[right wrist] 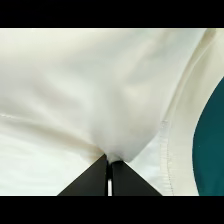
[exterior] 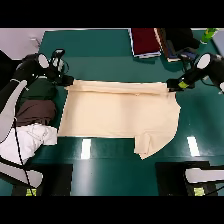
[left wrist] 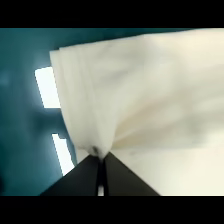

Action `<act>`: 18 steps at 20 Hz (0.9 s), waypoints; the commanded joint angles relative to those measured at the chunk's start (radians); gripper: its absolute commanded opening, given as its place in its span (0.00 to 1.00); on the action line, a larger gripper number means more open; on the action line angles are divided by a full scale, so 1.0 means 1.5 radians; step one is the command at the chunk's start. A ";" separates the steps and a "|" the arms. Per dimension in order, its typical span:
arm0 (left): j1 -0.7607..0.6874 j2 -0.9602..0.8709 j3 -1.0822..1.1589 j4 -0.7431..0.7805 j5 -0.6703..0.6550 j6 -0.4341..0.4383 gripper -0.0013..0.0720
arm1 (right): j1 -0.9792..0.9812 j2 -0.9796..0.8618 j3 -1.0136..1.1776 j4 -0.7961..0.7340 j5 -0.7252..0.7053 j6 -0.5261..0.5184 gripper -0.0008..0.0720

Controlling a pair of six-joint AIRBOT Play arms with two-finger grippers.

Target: Fold the shirts.

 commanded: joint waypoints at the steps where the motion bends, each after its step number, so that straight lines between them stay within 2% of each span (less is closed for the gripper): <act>1: 0.001 0.000 -0.033 -0.010 0.013 0.004 0.05 | 0.006 0.012 -0.070 0.022 -0.042 0.004 0.03; 2: 0.001 0.000 -0.033 -0.010 0.008 0.004 0.05 | 0.008 0.012 -0.073 0.022 -0.044 0.004 0.04; 3: 0.001 0.001 -0.032 -0.010 0.003 0.004 0.05 | 0.008 0.012 -0.072 0.023 -0.045 0.004 0.12; 4: 0.001 0.001 -0.027 -0.012 -0.012 0.003 0.05 | 0.008 0.016 -0.069 0.021 -0.047 0.004 0.47; 5: 0.001 0.001 -0.018 -0.012 -0.036 0.003 0.07 | 0.008 0.019 -0.056 0.022 -0.044 0.004 0.64; 7: 0.001 0.013 0.007 -0.006 -0.092 -0.001 0.78 | -0.002 0.035 -0.017 0.021 -0.016 0.004 0.64; 8: 0.001 0.030 0.010 0.006 -0.115 -0.015 0.81 | -0.005 0.051 -0.003 0.022 -0.002 0.004 0.64; 11: 0.001 0.085 -0.015 0.011 -0.176 -0.028 0.81 | -0.005 0.113 0.009 0.020 0.046 0.003 0.64; 14: 0.001 0.185 -0.149 0.034 -0.178 -0.060 0.82 | 0.003 0.171 0.008 0.023 0.103 0.003 0.64; 18: 0.001 0.335 -0.372 0.039 -0.155 -0.110 0.82 | 0.032 0.214 0.008 0.022 0.115 0.003 0.64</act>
